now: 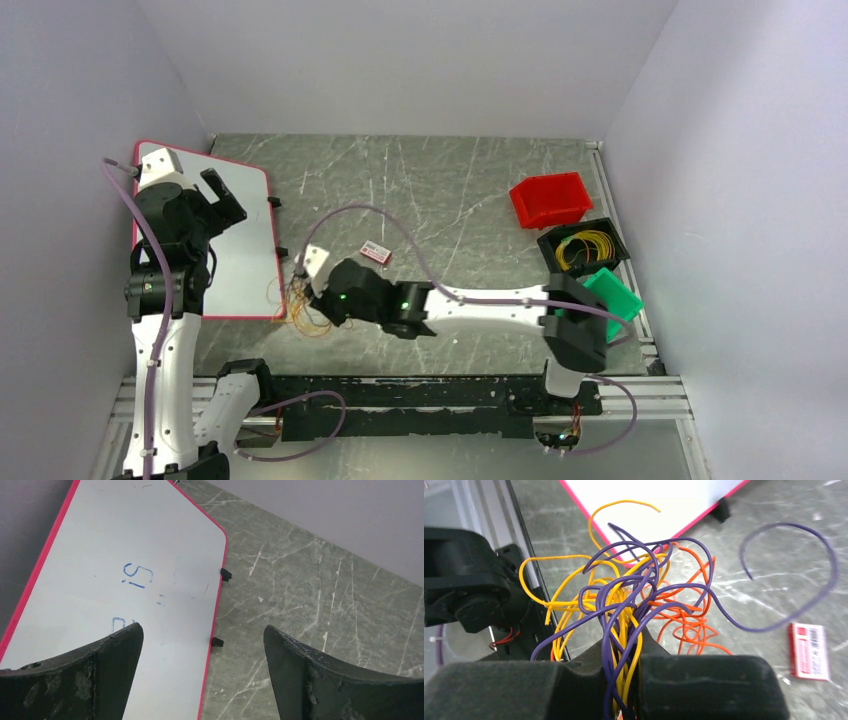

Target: Untangle the cables

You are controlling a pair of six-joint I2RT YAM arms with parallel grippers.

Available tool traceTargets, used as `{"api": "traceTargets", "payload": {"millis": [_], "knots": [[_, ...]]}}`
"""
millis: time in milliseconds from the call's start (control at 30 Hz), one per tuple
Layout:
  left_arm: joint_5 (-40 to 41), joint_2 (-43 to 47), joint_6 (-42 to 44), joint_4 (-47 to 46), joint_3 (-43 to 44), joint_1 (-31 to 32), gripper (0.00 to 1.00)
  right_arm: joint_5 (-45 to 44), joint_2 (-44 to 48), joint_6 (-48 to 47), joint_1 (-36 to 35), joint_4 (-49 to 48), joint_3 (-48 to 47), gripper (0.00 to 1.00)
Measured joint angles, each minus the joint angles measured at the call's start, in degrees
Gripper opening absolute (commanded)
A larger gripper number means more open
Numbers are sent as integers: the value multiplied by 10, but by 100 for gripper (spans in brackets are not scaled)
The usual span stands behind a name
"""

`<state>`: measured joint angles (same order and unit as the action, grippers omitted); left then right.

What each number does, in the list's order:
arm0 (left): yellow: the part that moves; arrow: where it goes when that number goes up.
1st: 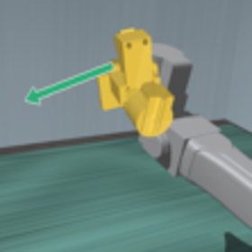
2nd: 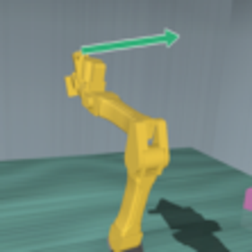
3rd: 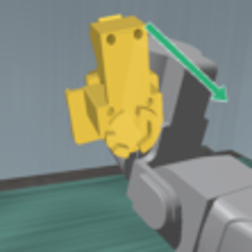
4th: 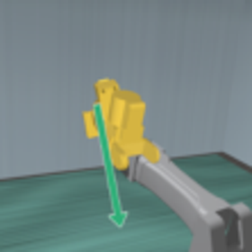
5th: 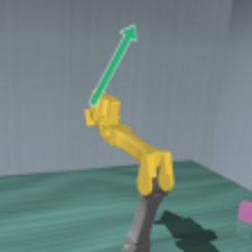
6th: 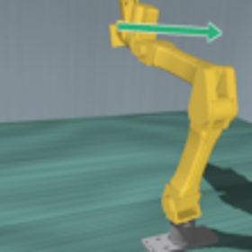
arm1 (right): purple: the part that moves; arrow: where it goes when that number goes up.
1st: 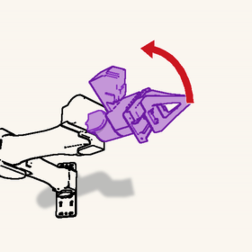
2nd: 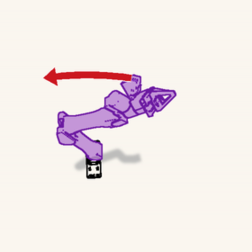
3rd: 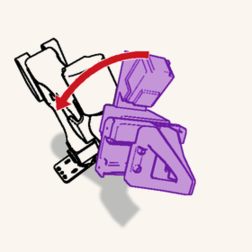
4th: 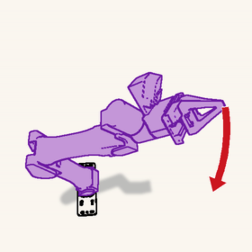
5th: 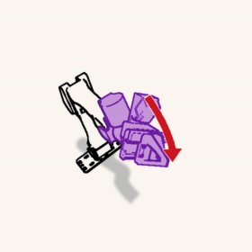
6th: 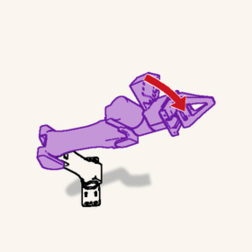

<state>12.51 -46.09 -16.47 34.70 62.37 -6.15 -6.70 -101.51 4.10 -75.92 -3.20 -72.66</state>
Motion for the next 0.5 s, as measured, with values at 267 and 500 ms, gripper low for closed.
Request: {"api": "traceTargets", "payload": {"millis": [267,500], "knots": [[-49,6,6,-30,-14,0,100,-37,140,32,73,11,74,0],[-168,-21,26,-72,-14,0,100,-53,237,63,181,62,144,0]]}}
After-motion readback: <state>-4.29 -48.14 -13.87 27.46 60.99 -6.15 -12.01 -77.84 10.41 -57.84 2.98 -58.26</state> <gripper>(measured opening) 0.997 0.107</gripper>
